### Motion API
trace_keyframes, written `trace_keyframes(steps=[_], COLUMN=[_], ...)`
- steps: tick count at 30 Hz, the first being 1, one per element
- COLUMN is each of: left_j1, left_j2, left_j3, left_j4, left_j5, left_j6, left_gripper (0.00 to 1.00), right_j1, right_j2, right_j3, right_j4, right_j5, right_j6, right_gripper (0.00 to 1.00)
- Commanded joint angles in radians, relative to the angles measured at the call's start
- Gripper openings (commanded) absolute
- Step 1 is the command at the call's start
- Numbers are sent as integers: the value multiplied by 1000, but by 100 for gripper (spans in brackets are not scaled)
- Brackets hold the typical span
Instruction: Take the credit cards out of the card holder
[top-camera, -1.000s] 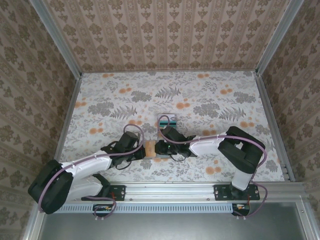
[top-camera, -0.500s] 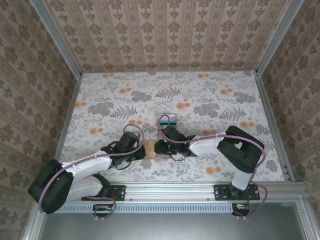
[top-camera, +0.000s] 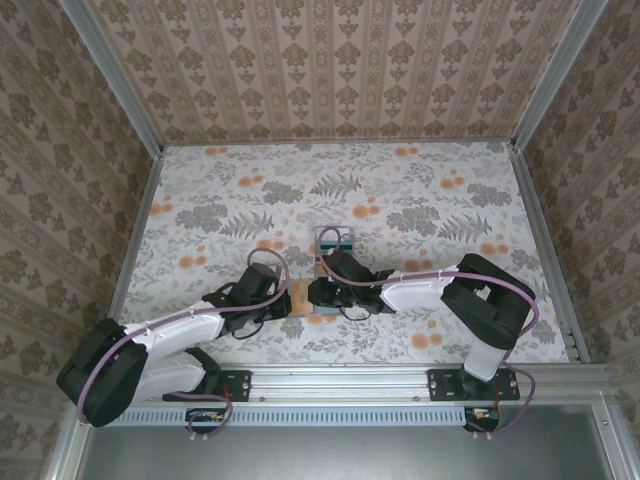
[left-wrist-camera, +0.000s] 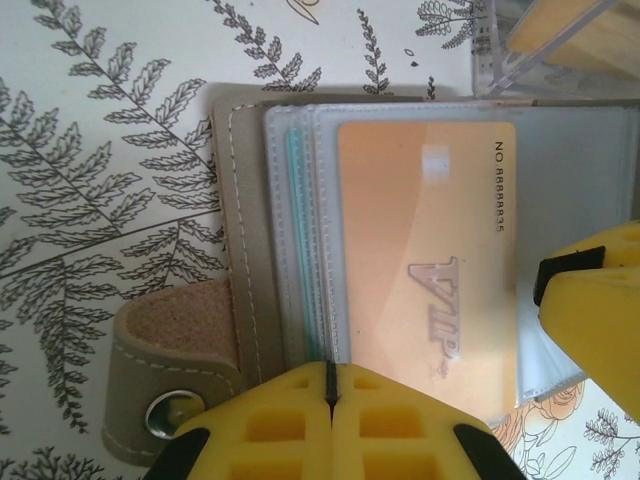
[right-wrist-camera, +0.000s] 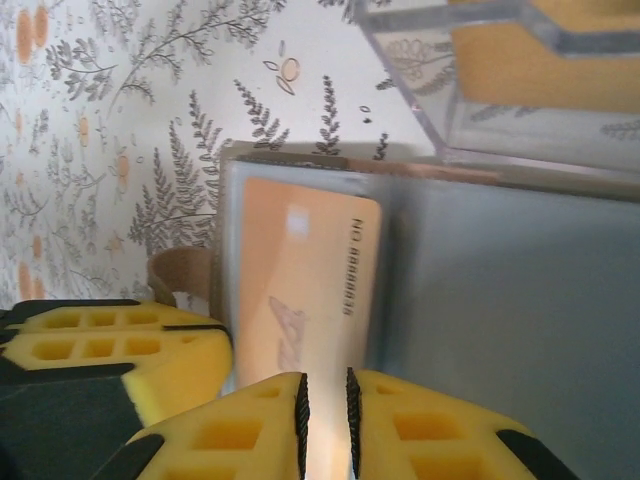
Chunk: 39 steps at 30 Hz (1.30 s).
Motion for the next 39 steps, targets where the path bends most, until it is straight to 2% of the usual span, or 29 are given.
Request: trace_keyframes(steps=[1,16,31,35,38,39], left_j1=[-10,-13,-16,-19,-18,-19], left_j2=[20,22,25,24,20,19], left_j3=[-11,-8,0,1,1,1], left_j4=[-32,-38,-40,-44,-51,-54], left_j5=[-6,-7,-6,-6,-10,-13], left_j6=[-18,-18,-13,-14,-18,-20], left_gripper=[2,1,0,0,0,0], right_j1=[8,1,-9,-9,-11,-12], right_j2=[-12,2,56,52,36,26], right_j3=[9,-23,-20,-28,-45,-51], right_j4=[18,1,72,71,69,66], right_j5=[3,31,-46,-37,-23,-19], right_j6=[9,28,38,43,43,43], right_gripper=[21,21,21,12,0,0])
